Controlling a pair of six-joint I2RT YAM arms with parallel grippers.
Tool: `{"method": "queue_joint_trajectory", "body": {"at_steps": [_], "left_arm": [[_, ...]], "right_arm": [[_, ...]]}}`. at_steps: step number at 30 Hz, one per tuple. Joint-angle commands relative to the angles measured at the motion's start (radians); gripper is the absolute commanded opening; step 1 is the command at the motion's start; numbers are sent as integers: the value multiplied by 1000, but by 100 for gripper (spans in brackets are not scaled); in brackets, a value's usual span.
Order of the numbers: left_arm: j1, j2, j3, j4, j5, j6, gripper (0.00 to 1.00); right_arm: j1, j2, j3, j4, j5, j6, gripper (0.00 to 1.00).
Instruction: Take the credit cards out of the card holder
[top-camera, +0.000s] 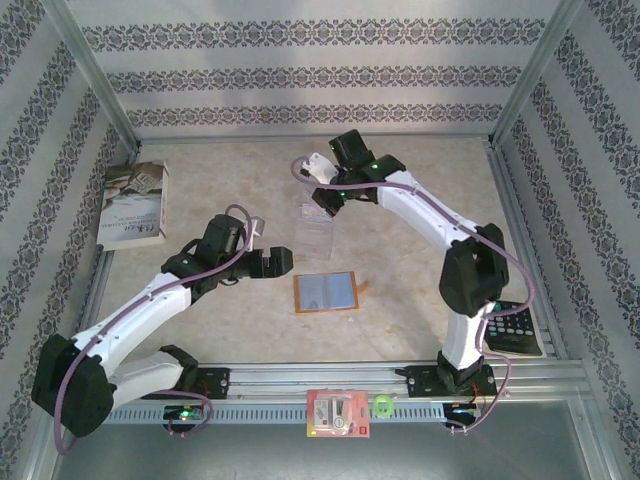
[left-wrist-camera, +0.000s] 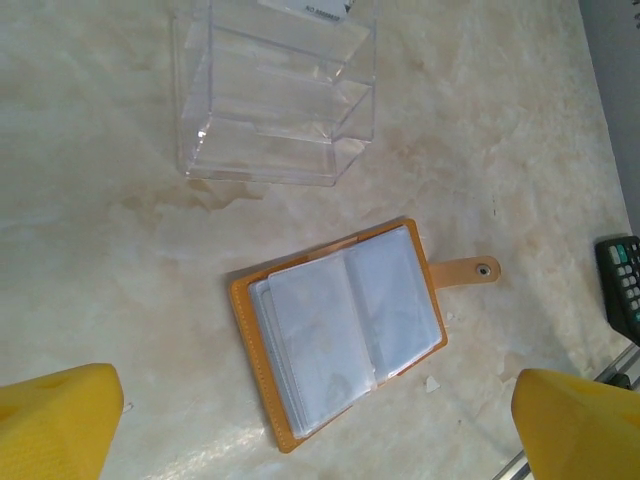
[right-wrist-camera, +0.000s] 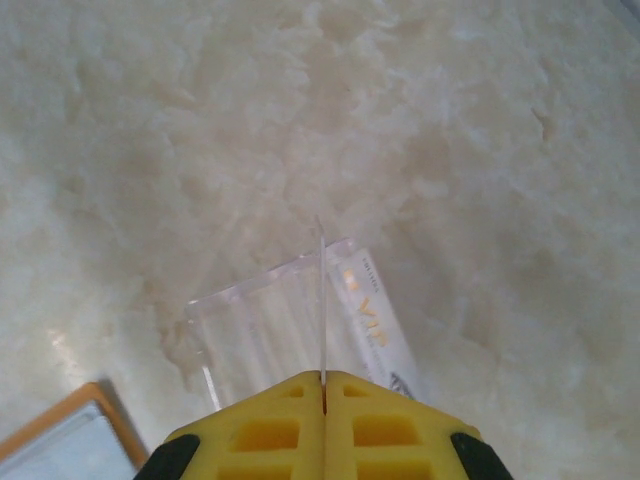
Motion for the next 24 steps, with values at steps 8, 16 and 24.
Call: {"method": "queue_joint_trajectory", "body": {"at_steps": [8,16,24], "left_arm": [[54,0,-17,-86,-63,18,100],[75,32,-19,-75,-54,16,100],[87,37,-41,-62,-50,7,100]], "right_arm": [[-5,179,233,-196,57,-239,0],[0,212,227,-163,127,-280,0],[7,231,215,-167,121,-299,0]]}}
